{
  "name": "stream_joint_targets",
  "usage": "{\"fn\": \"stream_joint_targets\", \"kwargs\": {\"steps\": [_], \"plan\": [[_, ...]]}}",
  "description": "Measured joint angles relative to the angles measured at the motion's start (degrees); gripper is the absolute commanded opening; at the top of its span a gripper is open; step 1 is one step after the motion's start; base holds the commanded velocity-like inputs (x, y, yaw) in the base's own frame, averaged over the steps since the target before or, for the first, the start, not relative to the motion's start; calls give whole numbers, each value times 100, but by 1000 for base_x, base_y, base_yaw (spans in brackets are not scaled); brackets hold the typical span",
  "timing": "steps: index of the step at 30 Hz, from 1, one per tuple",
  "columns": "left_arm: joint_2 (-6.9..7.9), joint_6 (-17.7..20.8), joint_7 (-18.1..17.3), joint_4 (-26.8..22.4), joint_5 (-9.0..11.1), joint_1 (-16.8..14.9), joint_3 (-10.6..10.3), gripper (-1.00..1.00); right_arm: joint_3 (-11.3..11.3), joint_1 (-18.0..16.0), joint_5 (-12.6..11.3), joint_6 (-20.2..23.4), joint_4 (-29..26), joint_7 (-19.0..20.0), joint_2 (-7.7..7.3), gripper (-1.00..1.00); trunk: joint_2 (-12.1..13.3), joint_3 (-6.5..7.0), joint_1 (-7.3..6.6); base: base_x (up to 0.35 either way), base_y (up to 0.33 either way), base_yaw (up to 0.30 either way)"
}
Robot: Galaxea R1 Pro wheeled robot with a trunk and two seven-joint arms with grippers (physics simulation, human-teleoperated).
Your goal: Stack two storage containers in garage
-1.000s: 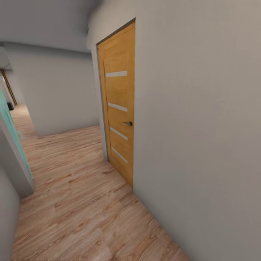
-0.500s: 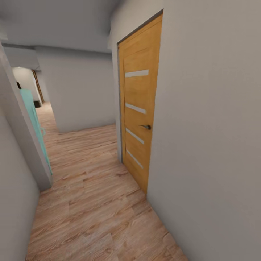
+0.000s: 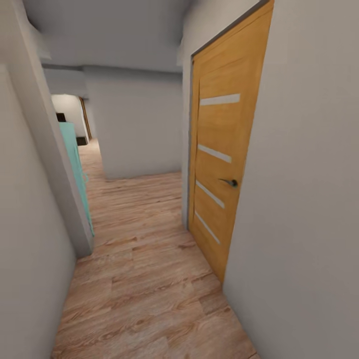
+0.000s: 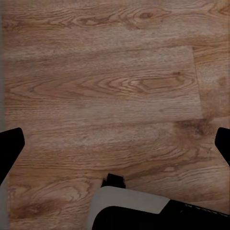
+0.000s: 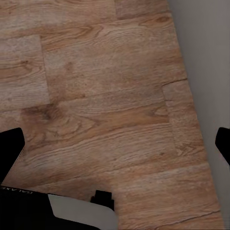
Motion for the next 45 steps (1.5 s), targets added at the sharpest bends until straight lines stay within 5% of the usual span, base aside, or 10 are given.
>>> {"fn": "stream_joint_targets", "kwargs": {"steps": [28,45], "plan": [[-17,8,-9,-9,-1,-1,8,100,0,0,0,2,0,0,0,100,0,0,0,325,0,291],[-13,9,0,-8,0,-2,4,100,0,1,-2,-2,-1,0,-1,100,0,0,0,325,-23,27]]}}
